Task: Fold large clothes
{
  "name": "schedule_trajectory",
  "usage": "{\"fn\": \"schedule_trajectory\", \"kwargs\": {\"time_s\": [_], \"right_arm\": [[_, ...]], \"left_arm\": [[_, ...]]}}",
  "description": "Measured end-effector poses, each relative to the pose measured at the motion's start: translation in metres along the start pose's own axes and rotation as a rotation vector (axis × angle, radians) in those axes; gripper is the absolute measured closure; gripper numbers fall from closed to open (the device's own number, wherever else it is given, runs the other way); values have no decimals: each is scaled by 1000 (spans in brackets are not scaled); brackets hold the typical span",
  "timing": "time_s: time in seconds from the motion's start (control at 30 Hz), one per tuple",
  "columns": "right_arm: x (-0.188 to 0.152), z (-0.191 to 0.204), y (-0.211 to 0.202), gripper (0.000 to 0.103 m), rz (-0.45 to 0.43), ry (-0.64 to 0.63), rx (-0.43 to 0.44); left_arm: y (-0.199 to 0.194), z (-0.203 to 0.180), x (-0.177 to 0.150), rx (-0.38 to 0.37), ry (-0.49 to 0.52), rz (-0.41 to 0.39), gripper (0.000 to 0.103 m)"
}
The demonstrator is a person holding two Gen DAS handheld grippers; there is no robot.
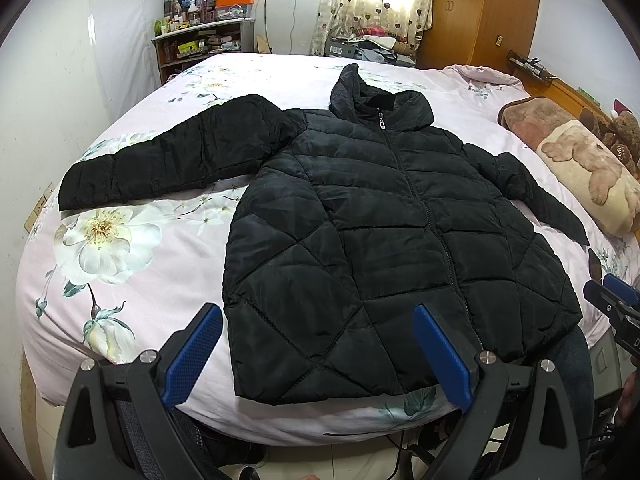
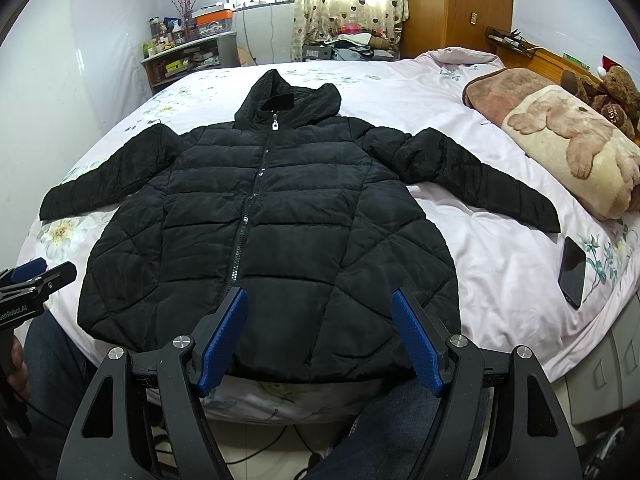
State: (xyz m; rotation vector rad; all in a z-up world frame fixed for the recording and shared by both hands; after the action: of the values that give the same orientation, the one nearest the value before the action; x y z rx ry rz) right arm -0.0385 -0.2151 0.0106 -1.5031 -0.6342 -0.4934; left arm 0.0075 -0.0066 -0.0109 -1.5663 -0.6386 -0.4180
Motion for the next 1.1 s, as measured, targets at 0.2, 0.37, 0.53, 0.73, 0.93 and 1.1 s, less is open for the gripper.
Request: {"fn": "schedule_trajectory", "kwargs": {"time_s": [0.2,0.37,0.53,0.73,0.93,1.1], "right_arm": [[0,0,0,29,0,0,0],[1,0,0,29,0,0,0],[1,0,0,29,0,0,0],[2,-1,0,29,1,-1,0],[1,0,3,29,3,-1,2],[0,8,7,29,10,-4,3]], "left_arm": [[0,-1,-1,0,0,-1,6],[-1,-1,-1,-1,0,0,6],[0,-2,-1,1,-1,1,6],[-1,-3,-2,-1,-1,4,6],[1,-6,-5,-3,1,11,6],[6,-4,-5,-6,-3,15,6]]}}
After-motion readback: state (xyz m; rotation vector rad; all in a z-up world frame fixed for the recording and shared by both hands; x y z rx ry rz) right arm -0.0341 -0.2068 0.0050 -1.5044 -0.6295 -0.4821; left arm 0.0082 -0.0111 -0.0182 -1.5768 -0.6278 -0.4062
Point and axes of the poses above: each gripper's, at about its wrist camera, not at the fingertips, and y roughly the way its jaws point, z to its left, x to its top, the point moved 2 cm from there along y, roughly the way its jaws point, and after that the axes turned 4 degrees about -y, right-handed, at the moved point
